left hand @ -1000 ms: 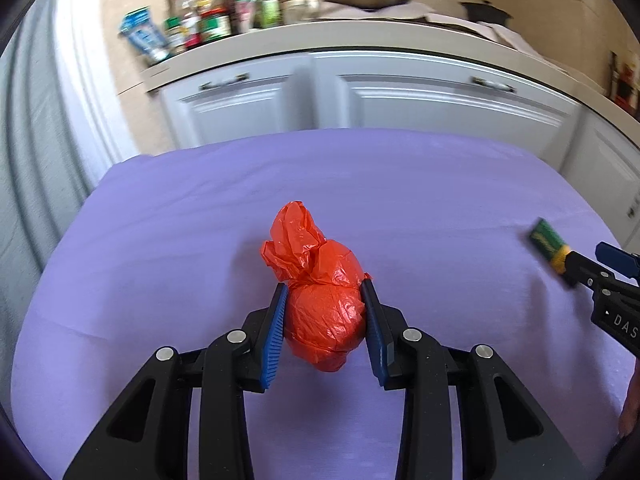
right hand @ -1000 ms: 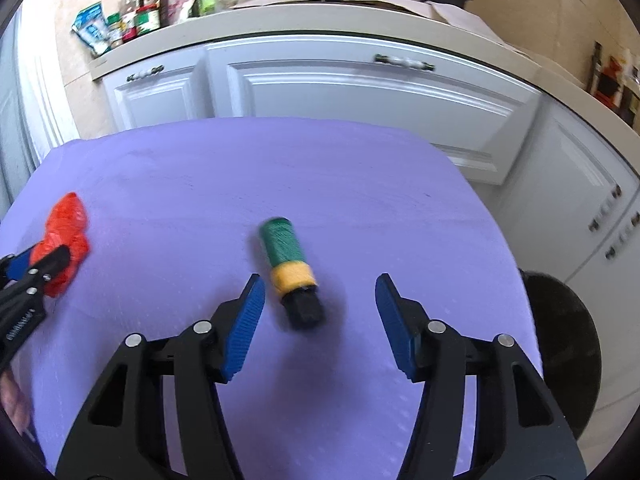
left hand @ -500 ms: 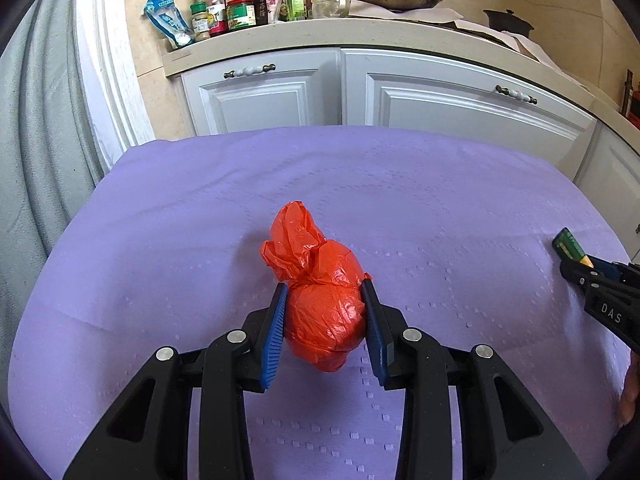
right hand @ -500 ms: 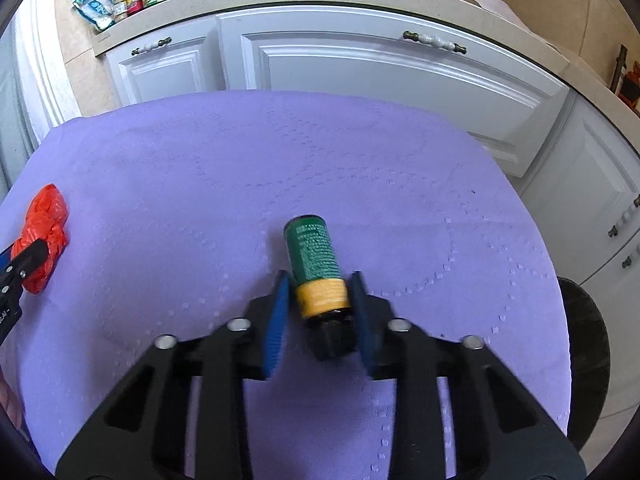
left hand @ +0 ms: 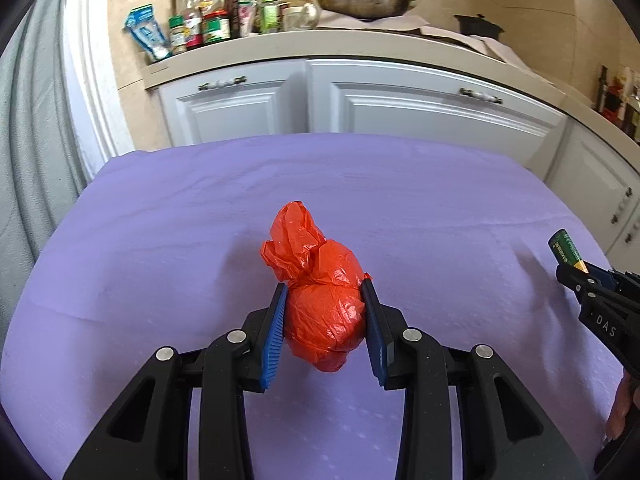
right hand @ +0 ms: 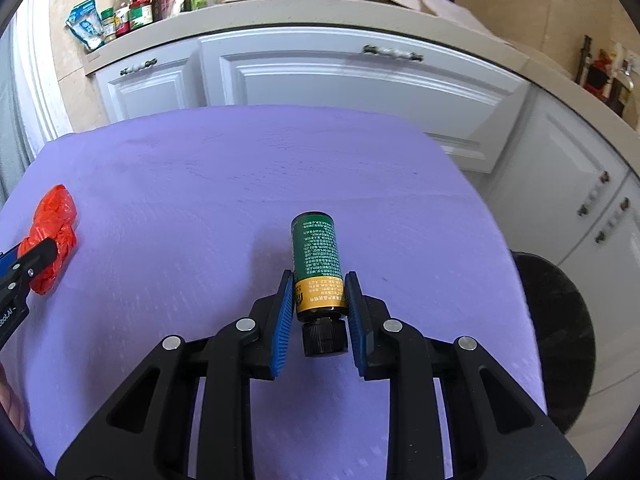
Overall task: Collect trash
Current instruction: 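Carry the red bag and green bottle over the black bin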
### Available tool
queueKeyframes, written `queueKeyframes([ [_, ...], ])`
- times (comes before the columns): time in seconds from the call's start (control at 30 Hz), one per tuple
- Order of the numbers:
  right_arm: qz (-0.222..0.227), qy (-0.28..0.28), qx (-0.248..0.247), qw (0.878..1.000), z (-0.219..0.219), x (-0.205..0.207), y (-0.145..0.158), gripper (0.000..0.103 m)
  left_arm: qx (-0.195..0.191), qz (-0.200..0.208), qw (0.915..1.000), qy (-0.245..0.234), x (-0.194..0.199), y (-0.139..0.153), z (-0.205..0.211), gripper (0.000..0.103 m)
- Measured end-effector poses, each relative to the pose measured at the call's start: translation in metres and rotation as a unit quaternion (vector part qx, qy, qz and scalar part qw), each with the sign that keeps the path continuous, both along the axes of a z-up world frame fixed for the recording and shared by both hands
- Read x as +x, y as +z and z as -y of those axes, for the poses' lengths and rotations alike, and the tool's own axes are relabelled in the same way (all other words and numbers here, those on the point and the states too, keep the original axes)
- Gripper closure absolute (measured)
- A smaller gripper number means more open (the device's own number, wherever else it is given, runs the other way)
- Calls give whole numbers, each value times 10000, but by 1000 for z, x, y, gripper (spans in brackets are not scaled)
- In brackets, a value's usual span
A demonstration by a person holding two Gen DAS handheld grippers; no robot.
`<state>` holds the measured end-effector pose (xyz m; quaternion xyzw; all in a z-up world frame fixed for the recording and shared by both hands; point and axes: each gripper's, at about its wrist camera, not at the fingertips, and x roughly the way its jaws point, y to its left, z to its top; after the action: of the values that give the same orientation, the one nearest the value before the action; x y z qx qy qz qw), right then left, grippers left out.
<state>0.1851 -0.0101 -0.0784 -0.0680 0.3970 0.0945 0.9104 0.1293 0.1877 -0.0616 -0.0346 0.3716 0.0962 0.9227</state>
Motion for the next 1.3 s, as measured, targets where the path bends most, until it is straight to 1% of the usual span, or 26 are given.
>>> queueKeyframes([
  [0.33, 285, -541, 92, 9981, 47, -34, 19, 79, -56, 69, 9979, -641, -10, 4, 54, 67],
  [0.53, 464, -994, 150, 9939, 86, -50, 29, 78, -106, 213, 9937, -1097, -16, 12, 94, 67],
  [0.83, 669, -1687, 195, 9832, 149, -70, 37, 78, -165, 482, 9814, -1849, -17, 27, 162, 67],
  [1.03, 768, -2066, 202, 9752, 188, -75, 41, 78, -128, 630, 9700, -2343, -17, 34, 211, 67],
  [1.3, 835, -2345, 229, 9683, 225, -75, 42, 78, -81, 705, 9598, -2716, -6, 36, 259, 67],
])
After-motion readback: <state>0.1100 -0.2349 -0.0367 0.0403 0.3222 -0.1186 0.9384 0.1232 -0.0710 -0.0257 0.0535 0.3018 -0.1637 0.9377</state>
